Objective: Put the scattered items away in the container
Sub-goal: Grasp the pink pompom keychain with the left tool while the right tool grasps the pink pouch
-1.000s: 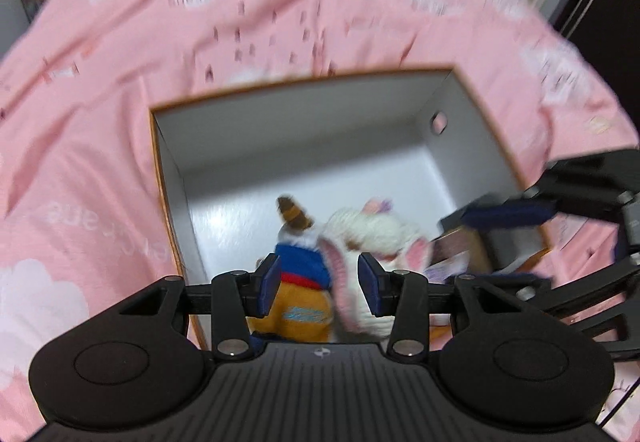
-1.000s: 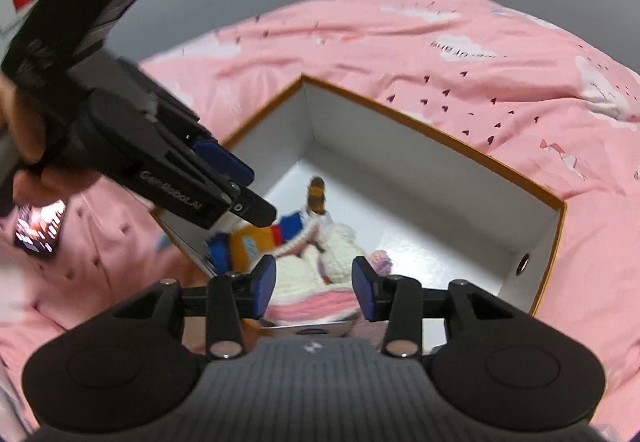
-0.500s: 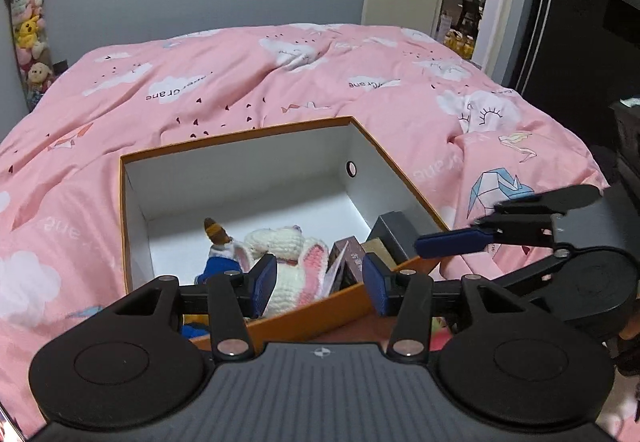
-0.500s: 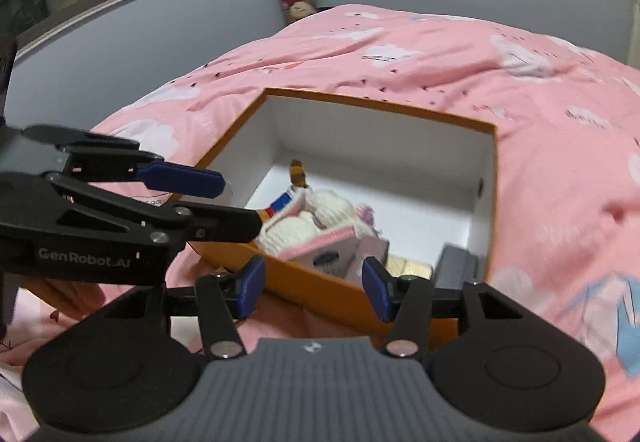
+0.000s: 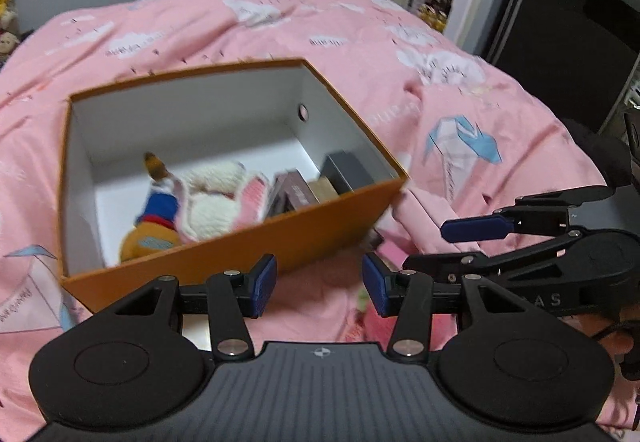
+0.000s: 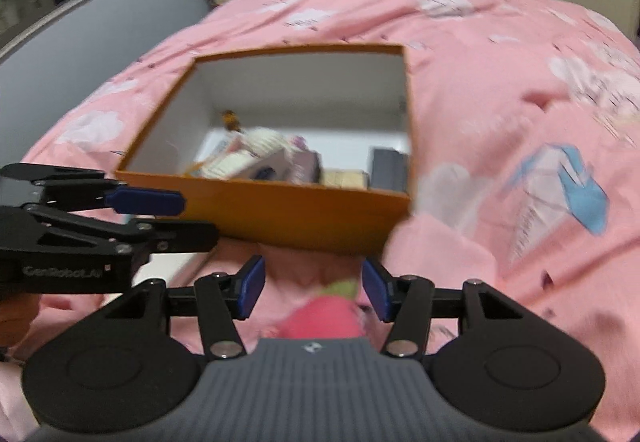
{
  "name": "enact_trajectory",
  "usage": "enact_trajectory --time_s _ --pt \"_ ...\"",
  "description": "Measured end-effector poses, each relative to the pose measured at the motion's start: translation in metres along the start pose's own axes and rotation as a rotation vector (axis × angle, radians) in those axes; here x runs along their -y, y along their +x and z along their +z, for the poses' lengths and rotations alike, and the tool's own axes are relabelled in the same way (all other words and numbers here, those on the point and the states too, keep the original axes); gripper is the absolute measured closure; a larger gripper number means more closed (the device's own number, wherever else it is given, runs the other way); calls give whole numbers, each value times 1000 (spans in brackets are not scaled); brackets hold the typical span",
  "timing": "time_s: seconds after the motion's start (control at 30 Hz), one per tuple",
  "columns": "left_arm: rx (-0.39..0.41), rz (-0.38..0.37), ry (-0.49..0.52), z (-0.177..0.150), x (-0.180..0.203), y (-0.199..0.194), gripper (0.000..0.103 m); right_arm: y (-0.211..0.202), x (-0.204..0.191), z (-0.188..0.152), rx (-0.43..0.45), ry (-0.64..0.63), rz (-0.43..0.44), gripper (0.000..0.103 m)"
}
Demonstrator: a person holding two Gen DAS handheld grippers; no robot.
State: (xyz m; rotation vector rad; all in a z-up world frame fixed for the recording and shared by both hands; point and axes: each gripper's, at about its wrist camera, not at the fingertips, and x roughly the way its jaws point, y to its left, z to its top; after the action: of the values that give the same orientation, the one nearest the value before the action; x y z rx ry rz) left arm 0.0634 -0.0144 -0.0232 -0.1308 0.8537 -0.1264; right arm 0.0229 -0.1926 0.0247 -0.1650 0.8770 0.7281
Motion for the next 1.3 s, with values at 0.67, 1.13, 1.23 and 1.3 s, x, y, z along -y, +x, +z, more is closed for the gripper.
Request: enact_trajectory --time_s 0.67,1.13,1.23,1.3 --pt "-144 -171 23 -21 19 30 48 -27 23 -29 15 24 -175 48" --pt "-255 -218 29 -23 39 79 44 -14 23 -42 -39 -71 -184 52" --pt "-275 -232 1 -23 37 90 44 -8 24 -43 -64 -121 -186 52" --pt "-288 -231 -8 -24 37 96 44 -5 25 -44 -77 -157 -182 52"
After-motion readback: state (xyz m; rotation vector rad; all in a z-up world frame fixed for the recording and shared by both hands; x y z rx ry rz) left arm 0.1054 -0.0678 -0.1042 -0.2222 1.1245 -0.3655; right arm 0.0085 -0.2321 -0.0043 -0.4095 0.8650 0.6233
